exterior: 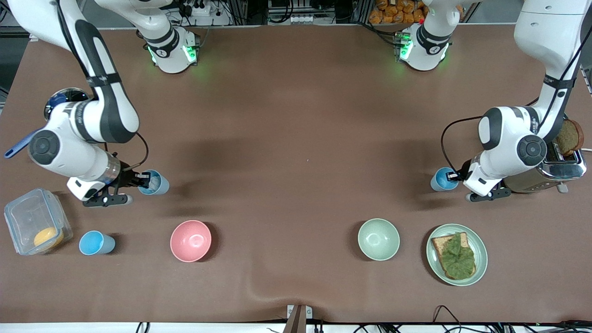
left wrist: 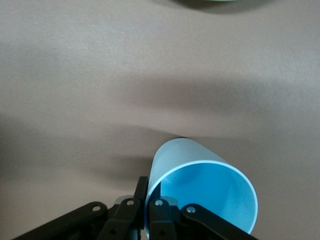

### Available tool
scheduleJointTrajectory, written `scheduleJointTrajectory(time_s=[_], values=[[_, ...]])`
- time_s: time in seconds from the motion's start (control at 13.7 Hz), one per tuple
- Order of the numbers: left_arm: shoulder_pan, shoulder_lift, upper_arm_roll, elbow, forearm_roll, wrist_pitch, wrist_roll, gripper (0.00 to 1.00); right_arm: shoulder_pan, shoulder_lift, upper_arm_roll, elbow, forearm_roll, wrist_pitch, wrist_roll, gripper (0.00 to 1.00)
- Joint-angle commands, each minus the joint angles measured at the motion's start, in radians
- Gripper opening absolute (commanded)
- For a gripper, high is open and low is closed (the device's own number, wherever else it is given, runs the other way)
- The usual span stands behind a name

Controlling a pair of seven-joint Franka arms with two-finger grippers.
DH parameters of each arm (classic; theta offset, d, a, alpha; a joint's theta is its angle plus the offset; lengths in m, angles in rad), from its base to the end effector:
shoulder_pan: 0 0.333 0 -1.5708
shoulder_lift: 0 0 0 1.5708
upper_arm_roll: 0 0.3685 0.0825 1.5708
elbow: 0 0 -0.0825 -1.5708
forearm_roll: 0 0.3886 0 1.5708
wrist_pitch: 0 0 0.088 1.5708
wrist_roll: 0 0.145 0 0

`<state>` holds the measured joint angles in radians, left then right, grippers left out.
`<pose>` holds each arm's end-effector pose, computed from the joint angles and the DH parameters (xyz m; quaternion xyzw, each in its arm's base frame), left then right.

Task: Stack blue cups with both arms
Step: 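Lift both held blue cups and carry them toward the table middle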

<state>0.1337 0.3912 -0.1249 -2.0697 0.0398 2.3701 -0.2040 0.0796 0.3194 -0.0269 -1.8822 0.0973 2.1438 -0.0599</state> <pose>0.6002 0.0081 0.2414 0.9945 0.0949 -0.0444 0.0064 0.6349 0.0417 0.3448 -0.9985 -0.0293 0.0286 0.0360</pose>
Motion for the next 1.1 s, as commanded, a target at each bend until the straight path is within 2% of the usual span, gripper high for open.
scheduleJointTrajectory(time_s=[0.0,0.51,0.73,1.02], values=[[-0.002,-0.083,-0.004,-0.001,0.023,-0.06,-0.121,0.0,0.07,0.006,-0.002,0.069,0.01,-0.076,0.124,0.0],[0.007,-0.16,-0.004,0.045,0.012,-0.069,-0.296,0.0,0.29,0.013,-0.002,0.112,0.039,-0.068,0.486,0.0],[0.003,-0.16,-0.004,0.046,0.012,-0.071,-0.337,0.0,0.382,0.044,-0.004,0.112,0.113,0.036,0.645,0.0],[-0.002,-0.153,-0.004,0.056,0.012,-0.071,-0.345,0.0,0.443,0.081,-0.002,0.132,0.117,0.125,0.784,0.0]])
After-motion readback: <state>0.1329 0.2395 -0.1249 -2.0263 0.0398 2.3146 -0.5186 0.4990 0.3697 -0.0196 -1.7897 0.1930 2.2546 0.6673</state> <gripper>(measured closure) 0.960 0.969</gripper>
